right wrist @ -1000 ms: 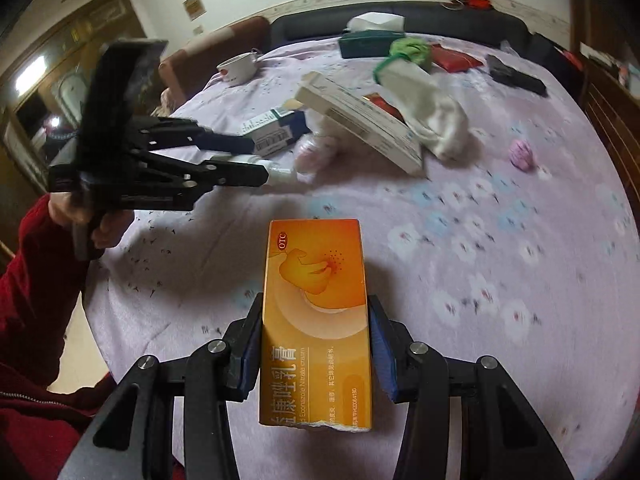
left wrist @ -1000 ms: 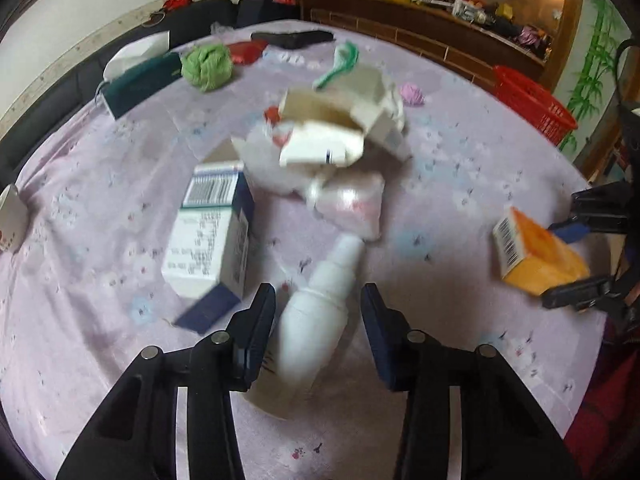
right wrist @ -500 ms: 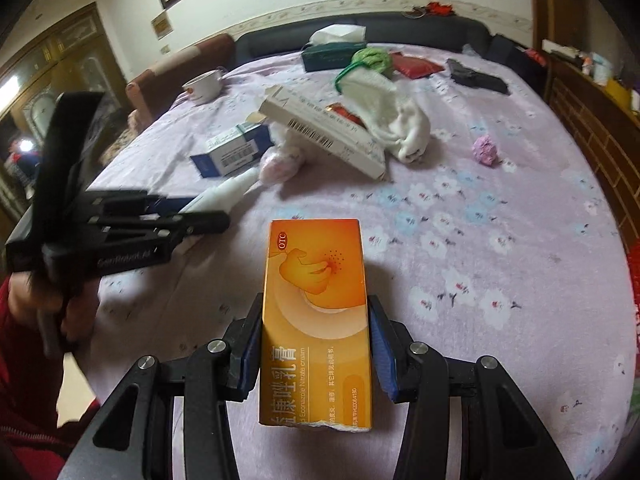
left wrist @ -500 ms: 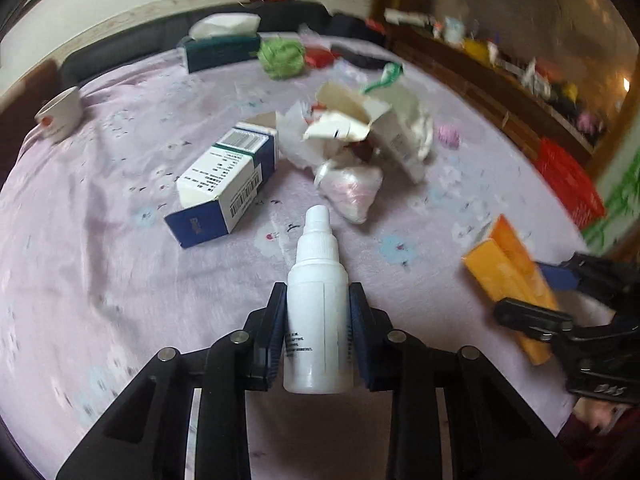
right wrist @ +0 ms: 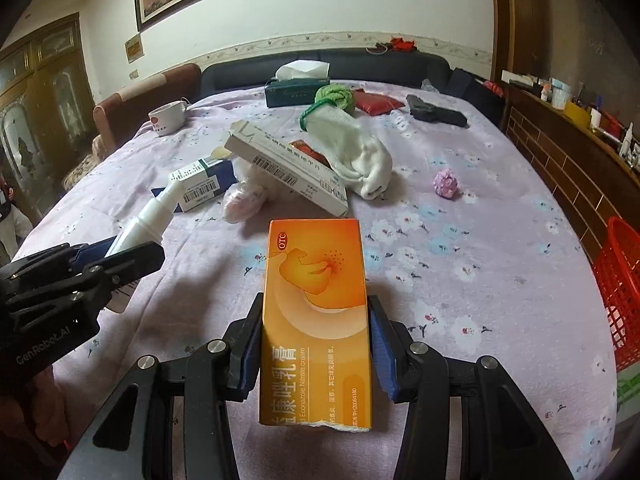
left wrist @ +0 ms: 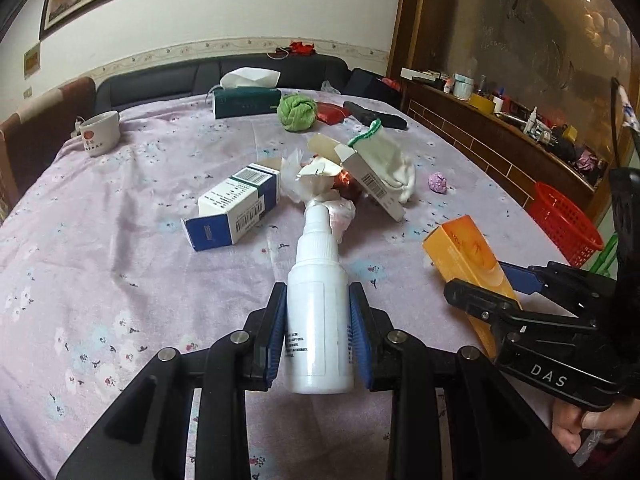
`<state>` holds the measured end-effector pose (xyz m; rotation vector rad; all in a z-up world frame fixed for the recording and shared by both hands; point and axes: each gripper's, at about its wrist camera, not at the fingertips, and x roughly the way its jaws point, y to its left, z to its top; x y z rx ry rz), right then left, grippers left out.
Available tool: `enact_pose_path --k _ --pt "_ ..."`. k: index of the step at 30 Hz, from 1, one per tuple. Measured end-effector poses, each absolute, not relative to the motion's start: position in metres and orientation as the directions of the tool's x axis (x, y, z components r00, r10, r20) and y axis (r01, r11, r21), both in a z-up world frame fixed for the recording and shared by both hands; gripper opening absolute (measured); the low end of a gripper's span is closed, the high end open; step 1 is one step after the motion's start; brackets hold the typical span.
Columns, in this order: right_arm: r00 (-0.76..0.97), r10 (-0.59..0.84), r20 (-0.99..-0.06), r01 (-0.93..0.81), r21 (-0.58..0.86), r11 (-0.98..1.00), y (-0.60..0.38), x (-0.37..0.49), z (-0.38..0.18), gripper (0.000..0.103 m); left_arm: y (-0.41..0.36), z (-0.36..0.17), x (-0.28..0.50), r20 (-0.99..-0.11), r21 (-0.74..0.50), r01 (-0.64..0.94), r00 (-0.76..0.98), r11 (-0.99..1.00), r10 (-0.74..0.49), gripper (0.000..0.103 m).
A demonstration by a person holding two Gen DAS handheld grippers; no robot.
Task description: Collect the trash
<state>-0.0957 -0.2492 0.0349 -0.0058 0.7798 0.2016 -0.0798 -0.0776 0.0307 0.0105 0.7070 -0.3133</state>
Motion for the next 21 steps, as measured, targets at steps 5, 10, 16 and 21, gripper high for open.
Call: enact_pose_path --k 5,10,16,21 --pt "0.683 0.193 -0.705 -0.176 0.097 0.980 -0.2527 -0.0918 0.0319 0.050 -0.0840 0.0310 -0.0880 -0.621 -0.039 0.293 0.742 0.955 -0.253 0.029" --pt "0.681 0.212 -0.701 -0.178 0.122 0.976 -0.2550 -0.0919 0.0310 0.050 -0.0856 0.0303 -0.0881 -0.623 -0.029 0.295 0.742 0.955 -0.248 0.029" --pt "0.671 0.225 -0.707 -0.179 0.140 0.974 -0.2558 -0.0903 0.0290 0.050 -0.0856 0.0300 -0.0874 -0.626 -0.026 0.292 0.740 0.956 -0.244 0.029" --pt "0.659 0.245 -0.712 -0.176 0.170 0.970 -0.2596 -0.0875 0.0274 0.050 -0.0859 0.0295 -0.0874 -0.630 -0.026 0.294 0.738 0.956 -0.244 0.029"
